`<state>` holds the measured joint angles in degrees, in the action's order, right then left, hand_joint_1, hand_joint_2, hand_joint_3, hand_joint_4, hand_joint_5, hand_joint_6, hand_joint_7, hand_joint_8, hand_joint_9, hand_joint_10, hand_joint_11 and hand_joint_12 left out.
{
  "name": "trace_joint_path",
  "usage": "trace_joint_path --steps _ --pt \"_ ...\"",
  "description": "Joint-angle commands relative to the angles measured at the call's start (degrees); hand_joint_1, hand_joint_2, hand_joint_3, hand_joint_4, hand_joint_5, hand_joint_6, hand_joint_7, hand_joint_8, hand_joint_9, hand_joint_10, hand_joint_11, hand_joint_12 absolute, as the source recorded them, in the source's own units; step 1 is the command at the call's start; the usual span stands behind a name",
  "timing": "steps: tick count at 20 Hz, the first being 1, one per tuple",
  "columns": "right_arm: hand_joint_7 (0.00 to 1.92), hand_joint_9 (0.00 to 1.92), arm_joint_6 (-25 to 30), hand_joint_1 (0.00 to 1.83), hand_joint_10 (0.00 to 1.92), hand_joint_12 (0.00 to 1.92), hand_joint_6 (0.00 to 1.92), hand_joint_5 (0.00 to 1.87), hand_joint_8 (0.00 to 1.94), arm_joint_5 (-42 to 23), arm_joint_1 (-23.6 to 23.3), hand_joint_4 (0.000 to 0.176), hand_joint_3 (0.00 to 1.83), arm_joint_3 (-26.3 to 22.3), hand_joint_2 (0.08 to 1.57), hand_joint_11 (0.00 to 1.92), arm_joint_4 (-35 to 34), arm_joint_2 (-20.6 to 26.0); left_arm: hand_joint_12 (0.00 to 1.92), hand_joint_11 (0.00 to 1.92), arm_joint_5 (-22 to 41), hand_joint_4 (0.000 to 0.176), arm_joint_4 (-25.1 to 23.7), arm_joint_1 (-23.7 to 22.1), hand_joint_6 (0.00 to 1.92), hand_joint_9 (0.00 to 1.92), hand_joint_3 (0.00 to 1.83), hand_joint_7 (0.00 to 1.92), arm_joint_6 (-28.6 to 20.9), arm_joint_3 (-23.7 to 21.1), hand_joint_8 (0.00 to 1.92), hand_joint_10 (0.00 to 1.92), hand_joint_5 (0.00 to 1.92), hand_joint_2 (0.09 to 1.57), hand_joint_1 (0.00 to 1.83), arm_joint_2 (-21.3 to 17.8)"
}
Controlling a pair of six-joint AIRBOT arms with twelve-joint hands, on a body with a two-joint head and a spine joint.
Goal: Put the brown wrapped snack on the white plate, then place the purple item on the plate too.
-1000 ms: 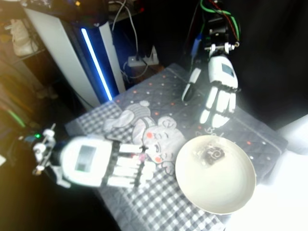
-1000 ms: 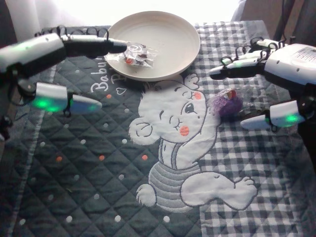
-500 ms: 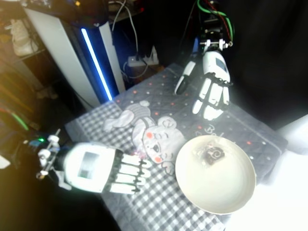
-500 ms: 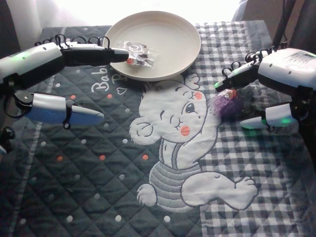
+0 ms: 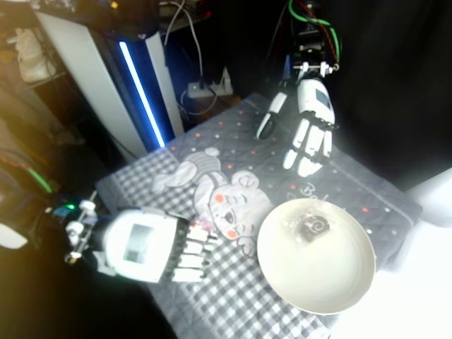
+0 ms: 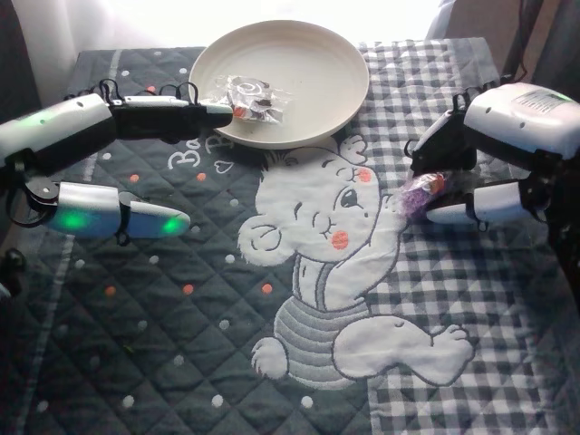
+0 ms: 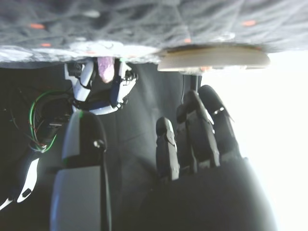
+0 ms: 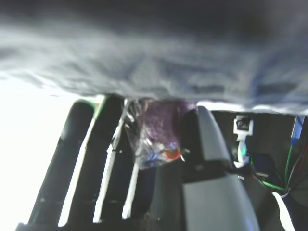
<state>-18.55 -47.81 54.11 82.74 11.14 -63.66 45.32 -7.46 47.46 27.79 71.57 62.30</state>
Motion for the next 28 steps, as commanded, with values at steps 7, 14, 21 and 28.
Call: trace_joint_path --steps 7,14,21,28 --pt "1.07 0.95 0.1 1.29 1.11 1.6 0.3 1.26 1.06 -1.0 -13.2 0.0 0.0 3.3 1.05 0.74 5.3 -0.2 0.96 0.18 9.2 0.123 4.6 3.2 0.0 0.46 0.0 0.36 -0.6 -1.2 0.0 0.01 0.38 1.02 0.84 -1.3" --pt "1.25 1.08 -1.8 1.26 0.65 1.15 0.64 1.15 0.6 8.1 -26.6 0.0 0.0 12.6 1.03 0.71 11.6 -10.7 0.99 0.18 9.1 0.099 5.0 3.9 0.01 0.49 0.0 0.39 -0.6 -1.0 0.0 0.01 0.44 1.0 0.86 -1.1" --pt "0.42 0.51 -1.9 0.78 0.01 1.29 0.01 0.26 0.03 15.5 -29.3 0.143 0.0 18.3 0.85 0.02 13.8 -16.5 1.15 0.1 9.6 0.09 3.8 3.1 0.0 0.49 0.0 0.38 -1.6 -0.8 0.0 0.0 0.44 1.04 0.81 -0.7" --pt "0.0 0.07 -1.9 0.73 0.01 0.59 0.0 0.0 0.0 9.2 -29.3 0.176 0.0 11.2 0.8 0.0 10.6 -10.9 1.09 0.19 14.3 0.049 7.5 5.6 0.0 0.55 0.0 0.45 -2.2 -2.2 0.0 0.01 0.5 0.99 0.89 -2.8"
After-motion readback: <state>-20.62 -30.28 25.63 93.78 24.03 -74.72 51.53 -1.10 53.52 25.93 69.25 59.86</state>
